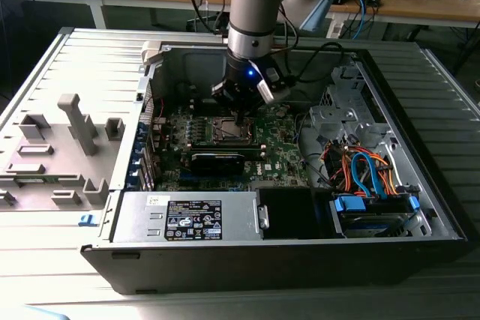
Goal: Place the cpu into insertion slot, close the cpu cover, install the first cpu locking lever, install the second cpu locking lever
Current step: 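Install the first cpu locking lever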
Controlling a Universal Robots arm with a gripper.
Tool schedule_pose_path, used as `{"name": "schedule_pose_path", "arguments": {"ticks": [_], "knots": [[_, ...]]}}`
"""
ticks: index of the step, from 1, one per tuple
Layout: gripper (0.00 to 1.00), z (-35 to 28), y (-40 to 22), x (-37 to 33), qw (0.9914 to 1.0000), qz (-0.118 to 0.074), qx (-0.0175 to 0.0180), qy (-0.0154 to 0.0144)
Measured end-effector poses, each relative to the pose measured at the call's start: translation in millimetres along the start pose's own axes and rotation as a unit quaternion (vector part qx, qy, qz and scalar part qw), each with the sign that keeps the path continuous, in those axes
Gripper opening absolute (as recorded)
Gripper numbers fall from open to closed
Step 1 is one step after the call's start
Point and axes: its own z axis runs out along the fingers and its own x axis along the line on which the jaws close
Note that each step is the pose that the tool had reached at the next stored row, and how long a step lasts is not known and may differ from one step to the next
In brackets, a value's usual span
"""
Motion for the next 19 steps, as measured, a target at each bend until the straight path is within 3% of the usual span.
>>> {"name": "schedule_pose_path", "arguments": {"ticks": [5, 8, 19], "knots": [[0.11, -0.3, -15.2, 1.6, 1.00000, 0.000, 0.0001, 0.0001], [0.11, -4.8, -16.8, 2.0, 1.00000, 0.001, 0.0001, 0.0000], [0.11, -39.8, -17.5, 3.0, 1.00000, 0.002, 0.0000, 0.0000]]}}
